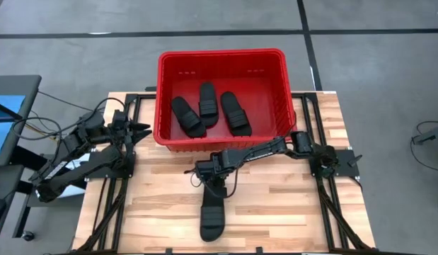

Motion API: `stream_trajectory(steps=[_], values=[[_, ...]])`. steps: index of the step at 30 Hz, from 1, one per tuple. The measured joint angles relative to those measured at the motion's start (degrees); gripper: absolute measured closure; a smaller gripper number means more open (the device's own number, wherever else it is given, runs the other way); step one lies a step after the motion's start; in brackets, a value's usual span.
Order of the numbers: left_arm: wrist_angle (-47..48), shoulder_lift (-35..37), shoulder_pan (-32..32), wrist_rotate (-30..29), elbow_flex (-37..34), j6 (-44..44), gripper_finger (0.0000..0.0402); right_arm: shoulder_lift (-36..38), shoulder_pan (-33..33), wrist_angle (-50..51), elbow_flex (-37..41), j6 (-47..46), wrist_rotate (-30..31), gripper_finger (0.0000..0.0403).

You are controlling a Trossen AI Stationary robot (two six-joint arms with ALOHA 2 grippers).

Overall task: Pick and place slides into bin
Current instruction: Put the black slide into the red container

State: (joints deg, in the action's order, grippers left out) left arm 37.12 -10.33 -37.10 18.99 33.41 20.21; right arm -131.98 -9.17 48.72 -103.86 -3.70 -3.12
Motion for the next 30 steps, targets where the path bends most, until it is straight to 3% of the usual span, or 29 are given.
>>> stream_trajectory(steps=[8,13,24,30], values=[[1.0,0.0,0.0,-0.2,0.0,0.0,0.0244,-1.6,0.0,-0.5,0.1,-0.8,-0.2,0.0311],[1.0,0.0,0.0,-0.2,0.0,0.0,0.0244,-1.6,0.3,-0.1,0.1,-1.0,-0.2,0.0386],[1.2,0.0,0.0,-0.3,0.0,0.0,0.0244,-1.1,-1.4,4.2,-3.3,-0.4,3.1,0.0401],[1.3,0.0,0.0,-0.4,0.0,0.5,0.0244,1.5,-3.2,12.3,-7.4,-0.3,5.7,0.0402]])
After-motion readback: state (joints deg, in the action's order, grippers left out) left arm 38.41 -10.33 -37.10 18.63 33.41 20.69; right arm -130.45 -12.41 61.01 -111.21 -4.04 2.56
